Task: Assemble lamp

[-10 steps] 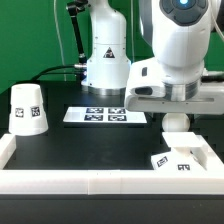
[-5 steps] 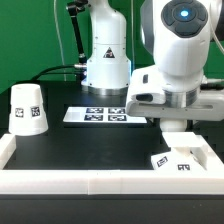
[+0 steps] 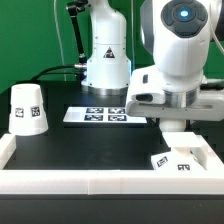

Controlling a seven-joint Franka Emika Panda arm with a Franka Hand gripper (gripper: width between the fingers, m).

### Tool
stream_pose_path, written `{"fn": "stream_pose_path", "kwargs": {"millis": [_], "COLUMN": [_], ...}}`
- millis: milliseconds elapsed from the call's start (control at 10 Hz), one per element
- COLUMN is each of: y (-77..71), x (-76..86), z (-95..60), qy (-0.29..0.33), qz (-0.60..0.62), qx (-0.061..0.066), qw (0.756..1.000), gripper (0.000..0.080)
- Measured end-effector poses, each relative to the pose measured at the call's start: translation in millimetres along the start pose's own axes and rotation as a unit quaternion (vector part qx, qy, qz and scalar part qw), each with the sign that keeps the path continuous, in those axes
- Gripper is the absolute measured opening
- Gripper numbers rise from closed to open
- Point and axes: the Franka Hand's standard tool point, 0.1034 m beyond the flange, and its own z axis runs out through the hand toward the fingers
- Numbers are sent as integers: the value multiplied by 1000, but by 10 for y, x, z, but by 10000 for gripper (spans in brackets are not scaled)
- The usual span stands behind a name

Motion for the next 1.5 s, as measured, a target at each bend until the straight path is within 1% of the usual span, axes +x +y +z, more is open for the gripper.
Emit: {"fn": "stream_pose_path", "kwargs": {"millis": [100,200,300,500,600,700,800,900,1000,1100,1200,1300,1500], "y": [53,115,170,248,252,230,234,227,230,285,330,334,349], "x": [18,22,30,47,77,165,148,195,258,324,331,359,396], "z": [-49,-200,-434,-758,-946,-977,-947,-973,-995,-1016,-1129,-1300,-1552], "qy": [3,4,8,6,1,23,21,37,75,123,162,206,255], "qz": [-18,-32,-46,-54,-63,-63,-63,-63,-61,-85,-95,-109,-115], "qx": [1,6,13,23,26,28,28,29,30,28,27,25,25], "qw": [1000,999,999,998,998,997,997,997,995,988,982,972,960], "gripper": [577,577,577,577,578,578,579,579,579,579,579,579,579]}}
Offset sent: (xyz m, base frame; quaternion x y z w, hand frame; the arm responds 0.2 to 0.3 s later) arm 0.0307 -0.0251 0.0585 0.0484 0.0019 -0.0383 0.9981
